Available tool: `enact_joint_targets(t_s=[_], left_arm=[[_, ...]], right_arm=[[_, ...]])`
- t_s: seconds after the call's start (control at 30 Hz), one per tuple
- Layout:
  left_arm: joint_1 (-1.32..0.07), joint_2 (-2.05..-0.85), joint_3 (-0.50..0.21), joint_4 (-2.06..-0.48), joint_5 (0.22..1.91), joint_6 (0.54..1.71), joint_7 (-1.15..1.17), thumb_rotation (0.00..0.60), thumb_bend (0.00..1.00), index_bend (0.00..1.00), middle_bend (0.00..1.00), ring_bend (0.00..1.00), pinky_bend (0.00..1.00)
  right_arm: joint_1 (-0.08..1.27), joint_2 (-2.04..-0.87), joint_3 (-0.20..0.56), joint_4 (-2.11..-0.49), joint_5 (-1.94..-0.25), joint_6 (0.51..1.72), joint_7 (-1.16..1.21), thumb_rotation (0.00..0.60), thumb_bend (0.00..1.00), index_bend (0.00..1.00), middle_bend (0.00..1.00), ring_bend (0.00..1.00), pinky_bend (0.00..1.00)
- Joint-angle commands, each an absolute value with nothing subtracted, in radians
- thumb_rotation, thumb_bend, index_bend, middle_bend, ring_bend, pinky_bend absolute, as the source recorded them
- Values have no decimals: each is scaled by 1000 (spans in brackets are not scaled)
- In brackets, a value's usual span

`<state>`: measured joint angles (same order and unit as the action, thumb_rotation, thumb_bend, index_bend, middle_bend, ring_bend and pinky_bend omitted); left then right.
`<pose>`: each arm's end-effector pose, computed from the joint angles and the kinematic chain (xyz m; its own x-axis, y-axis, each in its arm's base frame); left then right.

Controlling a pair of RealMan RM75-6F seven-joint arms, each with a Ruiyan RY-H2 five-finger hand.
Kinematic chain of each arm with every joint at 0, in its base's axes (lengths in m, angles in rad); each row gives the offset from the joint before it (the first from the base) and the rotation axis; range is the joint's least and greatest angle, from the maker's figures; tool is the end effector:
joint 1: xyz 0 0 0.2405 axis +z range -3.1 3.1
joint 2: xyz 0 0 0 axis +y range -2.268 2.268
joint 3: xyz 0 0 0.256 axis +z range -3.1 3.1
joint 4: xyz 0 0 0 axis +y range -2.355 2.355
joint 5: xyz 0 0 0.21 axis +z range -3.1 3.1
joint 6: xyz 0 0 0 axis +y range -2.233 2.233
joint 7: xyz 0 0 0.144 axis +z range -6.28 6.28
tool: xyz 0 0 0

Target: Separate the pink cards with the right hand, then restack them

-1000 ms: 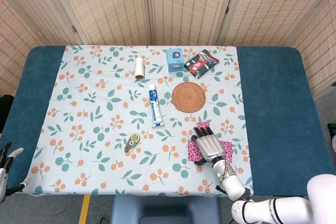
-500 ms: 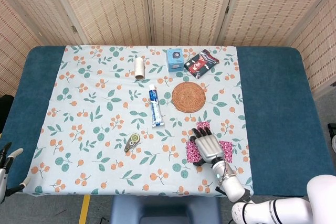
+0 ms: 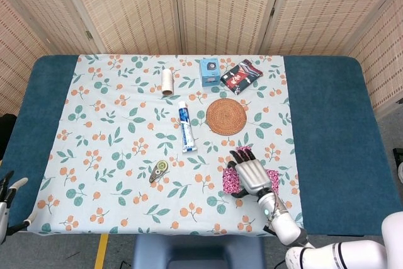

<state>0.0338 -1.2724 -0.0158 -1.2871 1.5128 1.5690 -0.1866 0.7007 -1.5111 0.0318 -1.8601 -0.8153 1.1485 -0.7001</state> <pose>-0.3713 0.1344 0.1469 0.3860 -0.0117 0.9224 0.9192 0.0899 -0.3835 -0.1480 -0.2616 -0.0235 0.4852 -0.4359 0.7580 -0.8731 -0.2875 0.3936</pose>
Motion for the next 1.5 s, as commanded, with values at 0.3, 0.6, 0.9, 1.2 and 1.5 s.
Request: enact_joint_targets(t_s=[0.3,0.6,0.9,1.2,1.5], left_arm=[[12,-1267,-20,-1324,1529,1561,-149,600,257,223,63,117,0],[6,-1259,-16,-1359,1536,1558,-114,600,257,223,63,117,0],[16,-1253,-13,-1369,1521,1560,-105,600,257,223,63,117,0],[21,-1250,-13,-1374,1510,1556,-99,600,257,223,63,117,0],[17,-1250,-13,-1381,1510,1551,-88,600,256,223,63,116,0]], right_arm=[[607,-1353,-13,-1915,-902,1191,-580,491,180,291,96,0,0],[596,-1342,4,-1846,-926,1134,-510,488,179,291,97,0,0],[682,-1430,68,-1685,-858,1006,-535,490,179,292,96,0,0],[729,-1490,98,-1571,-830,946,-531,486,180,292,96,0,0],[753,-1499,107,-1537,-800,925,-545,486,180,278,93,0,0]])
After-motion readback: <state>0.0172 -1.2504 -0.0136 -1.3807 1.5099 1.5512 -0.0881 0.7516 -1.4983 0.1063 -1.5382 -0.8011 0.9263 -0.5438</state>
